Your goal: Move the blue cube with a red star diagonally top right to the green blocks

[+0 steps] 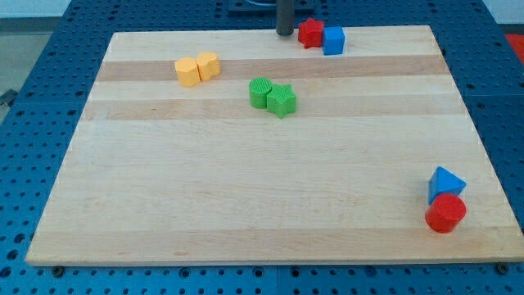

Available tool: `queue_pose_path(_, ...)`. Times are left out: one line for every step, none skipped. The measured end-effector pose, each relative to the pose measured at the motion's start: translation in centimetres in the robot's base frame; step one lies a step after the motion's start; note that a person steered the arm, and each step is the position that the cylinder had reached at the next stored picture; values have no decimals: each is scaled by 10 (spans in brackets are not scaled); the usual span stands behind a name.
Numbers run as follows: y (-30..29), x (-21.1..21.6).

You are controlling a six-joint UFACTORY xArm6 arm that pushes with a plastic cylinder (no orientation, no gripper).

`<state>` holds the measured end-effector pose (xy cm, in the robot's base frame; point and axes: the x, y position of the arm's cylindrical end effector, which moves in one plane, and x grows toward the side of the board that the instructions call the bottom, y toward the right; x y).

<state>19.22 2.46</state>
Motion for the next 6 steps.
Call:
queue_pose_path(28,1)
queue_pose_path(61,3)
queue_pose_path(73,34)
queue_pose_path(75,66)
queue_pose_path(75,65)
queue_pose_path(77,21)
